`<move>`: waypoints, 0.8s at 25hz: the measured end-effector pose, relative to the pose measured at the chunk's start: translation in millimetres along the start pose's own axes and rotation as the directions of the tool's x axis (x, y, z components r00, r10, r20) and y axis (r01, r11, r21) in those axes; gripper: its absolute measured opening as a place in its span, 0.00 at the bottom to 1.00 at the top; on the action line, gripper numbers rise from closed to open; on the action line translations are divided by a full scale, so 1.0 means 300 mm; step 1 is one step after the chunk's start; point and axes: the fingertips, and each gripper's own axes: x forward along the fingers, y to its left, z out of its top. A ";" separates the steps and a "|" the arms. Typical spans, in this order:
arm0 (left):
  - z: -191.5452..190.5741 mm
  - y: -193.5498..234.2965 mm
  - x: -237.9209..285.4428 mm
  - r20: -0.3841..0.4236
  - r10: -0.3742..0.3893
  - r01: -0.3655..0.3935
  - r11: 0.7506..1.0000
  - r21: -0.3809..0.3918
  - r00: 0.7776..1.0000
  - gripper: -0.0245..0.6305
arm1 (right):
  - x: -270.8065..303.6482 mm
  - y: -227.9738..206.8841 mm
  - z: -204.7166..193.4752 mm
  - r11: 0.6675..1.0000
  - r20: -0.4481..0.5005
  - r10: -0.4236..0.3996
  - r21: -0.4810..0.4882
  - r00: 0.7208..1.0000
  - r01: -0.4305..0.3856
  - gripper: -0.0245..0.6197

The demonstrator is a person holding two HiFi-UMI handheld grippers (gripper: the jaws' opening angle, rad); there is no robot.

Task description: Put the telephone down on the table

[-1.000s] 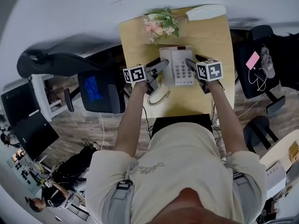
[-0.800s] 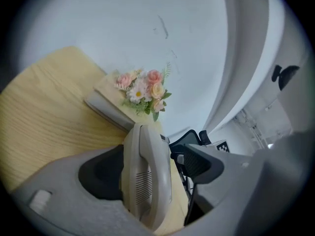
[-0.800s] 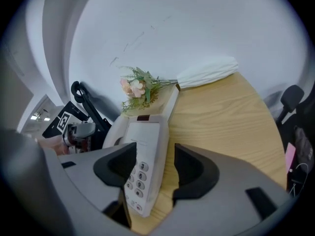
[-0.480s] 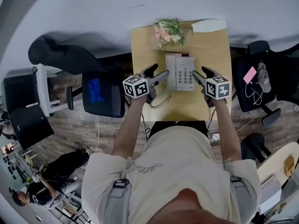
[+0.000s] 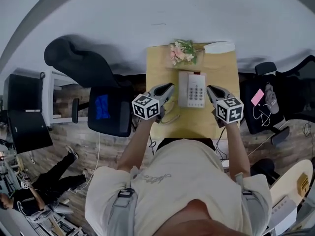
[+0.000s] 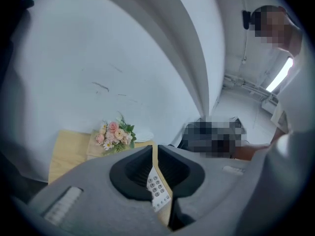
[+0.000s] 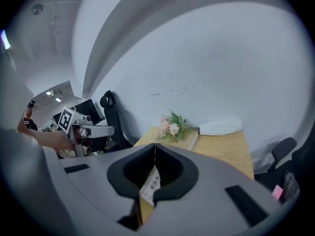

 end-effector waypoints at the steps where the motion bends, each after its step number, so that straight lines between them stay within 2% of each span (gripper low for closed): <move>1: 0.010 -0.015 -0.009 0.002 -0.004 0.004 1.000 0.010 1.000 0.10 | -0.016 0.013 0.017 1.000 0.017 -0.006 -0.006 1.000 0.006 0.04; 5: 0.069 -0.053 -0.054 0.008 0.018 -0.018 0.996 0.085 1.000 0.07 | -0.070 0.072 0.086 0.999 0.070 -0.005 -0.043 0.997 0.008 0.04; 11: 0.192 -0.077 -0.126 0.051 0.058 -0.065 0.987 0.146 0.997 0.07 | -0.132 0.166 0.170 0.985 0.110 -0.008 -0.171 0.994 0.027 0.04; 17: 0.343 -0.150 -0.174 0.127 0.016 -0.042 0.979 0.202 0.992 0.07 | -0.214 0.253 0.313 0.971 0.206 0.016 -0.235 0.978 0.034 0.04; 20: 0.432 -0.198 -0.200 0.172 0.000 -0.044 0.966 0.255 0.985 0.07 | -0.263 0.287 0.394 0.964 0.264 0.023 -0.260 0.964 0.048 0.04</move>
